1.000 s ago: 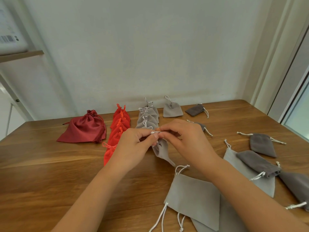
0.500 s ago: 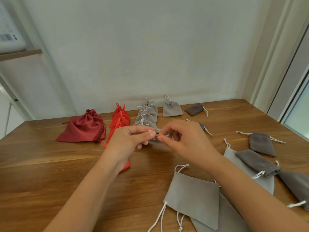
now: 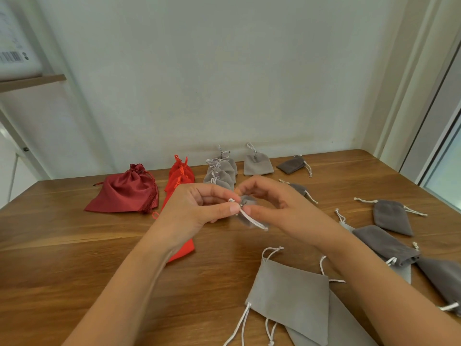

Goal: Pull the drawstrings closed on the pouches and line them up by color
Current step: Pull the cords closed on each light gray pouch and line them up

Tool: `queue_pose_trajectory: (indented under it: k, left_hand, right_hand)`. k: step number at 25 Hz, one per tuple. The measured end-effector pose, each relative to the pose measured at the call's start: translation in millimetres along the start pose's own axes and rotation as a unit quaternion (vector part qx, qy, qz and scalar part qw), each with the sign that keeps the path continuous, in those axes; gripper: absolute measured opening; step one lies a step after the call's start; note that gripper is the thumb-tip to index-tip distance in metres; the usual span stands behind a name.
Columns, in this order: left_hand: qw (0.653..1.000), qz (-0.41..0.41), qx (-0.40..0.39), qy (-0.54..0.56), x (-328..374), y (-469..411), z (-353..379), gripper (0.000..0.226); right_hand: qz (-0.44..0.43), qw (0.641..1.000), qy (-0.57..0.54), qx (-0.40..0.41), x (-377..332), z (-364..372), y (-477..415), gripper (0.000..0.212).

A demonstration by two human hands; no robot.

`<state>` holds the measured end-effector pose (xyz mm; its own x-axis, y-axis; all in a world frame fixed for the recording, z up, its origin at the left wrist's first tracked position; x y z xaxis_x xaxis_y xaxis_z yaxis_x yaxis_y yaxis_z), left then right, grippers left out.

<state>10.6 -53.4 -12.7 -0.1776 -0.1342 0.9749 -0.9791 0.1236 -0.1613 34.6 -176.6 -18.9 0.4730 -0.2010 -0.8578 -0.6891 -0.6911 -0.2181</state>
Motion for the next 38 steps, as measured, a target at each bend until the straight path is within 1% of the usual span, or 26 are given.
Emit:
queue_pose_trajectory:
  k: [2, 4, 6, 9, 12, 14, 16, 18, 20, 21, 23, 25, 27, 29, 33, 38]
  left_hand:
    - [1.0, 0.016, -0.001, 0.01, 3, 1, 2, 0.012]
    - [0.999, 0.039, 0.004, 0.001, 5, 0, 3, 0.012]
    - [0.997, 0.072, 0.021, -0.031, 8, 0, 3, 0.013]
    - [0.987, 0.113, 0.084, -0.078, 10, 0, -4, 0.014]
    - [0.971, 0.134, 0.139, -0.139, 13, 5, -9, 0.015]
    - [0.952, 0.163, 0.142, -0.215, 19, 8, -5, 0.02]
    - [0.922, 0.203, 0.141, -0.298, 26, 11, 0, 0.024]
    - [0.892, 0.235, 0.147, -0.357, 31, 13, 2, 0.016]
    - [0.863, 0.27, 0.155, -0.397, 38, 16, 4, 0.005]
    - [0.848, 0.292, 0.157, -0.414, 41, 19, 6, 0.007]
    - [0.829, 0.326, 0.161, -0.426, 44, 22, 9, 0.016]
    - [0.822, 0.346, 0.166, -0.421, 45, 25, 11, 0.016]
    - [0.813, 0.369, 0.17, -0.418, 48, 28, 12, 0.015]
    - [0.803, 0.394, 0.173, -0.413, 52, 32, 14, 0.014]
    - [0.799, 0.424, 0.163, -0.395, 55, 36, 18, 0.015]
    - [0.803, 0.423, 0.176, -0.381, 54, 37, 15, 0.017]
  right_hand:
    - [-0.002, 1.0, -0.017, 0.003, -4, -1, 1, 0.017]
    - [-0.011, 1.0, 0.005, 0.013, -9, -3, 2, 0.014]
    - [-0.011, 0.999, 0.025, 0.026, -10, -5, 2, 0.009]
    - [-0.002, 0.999, 0.023, 0.046, -8, -8, 2, 0.005]
    - [0.007, 0.998, 0.027, 0.059, -4, -7, 1, 0.016]
    - [0.011, 0.997, 0.029, 0.068, 0, -6, 1, 0.02]
    - [0.011, 0.997, 0.027, 0.073, 3, -6, 0, 0.019]
    - [0.001, 0.997, 0.011, 0.082, 2, -8, 0, 0.015]
    - [-0.005, 0.995, -0.022, 0.096, 2, -13, -1, 0.017]
    - [-0.003, 0.994, -0.04, 0.099, 3, -15, -2, 0.018]
    - [0.002, 0.992, -0.077, 0.095, 3, -16, -3, 0.012]
    - [-0.003, 0.984, -0.151, 0.092, 1, -14, -4, 0.001]
    - [-0.003, 0.966, -0.24, 0.095, 3, -14, -4, 0.011]
    - [0.009, 0.954, -0.285, 0.092, 6, -14, -4, 0.016]
    - [0.008, 0.948, -0.303, 0.1, 8, -14, -3, 0.022]
    - [-0.048, 0.955, -0.267, 0.119, -7, -23, 1, 0.027]
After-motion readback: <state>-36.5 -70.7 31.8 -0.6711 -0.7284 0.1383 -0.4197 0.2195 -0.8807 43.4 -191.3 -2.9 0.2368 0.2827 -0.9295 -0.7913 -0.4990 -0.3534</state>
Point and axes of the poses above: each hand's wrist, its own y-axis away from the middle knuckle, its own z-axis out of the palm, x = y × z, the point moved 9 cm from there along -y, towards the middle knuckle, and after that the axes turned 3 degrees about -x, right-handed, at the moved point
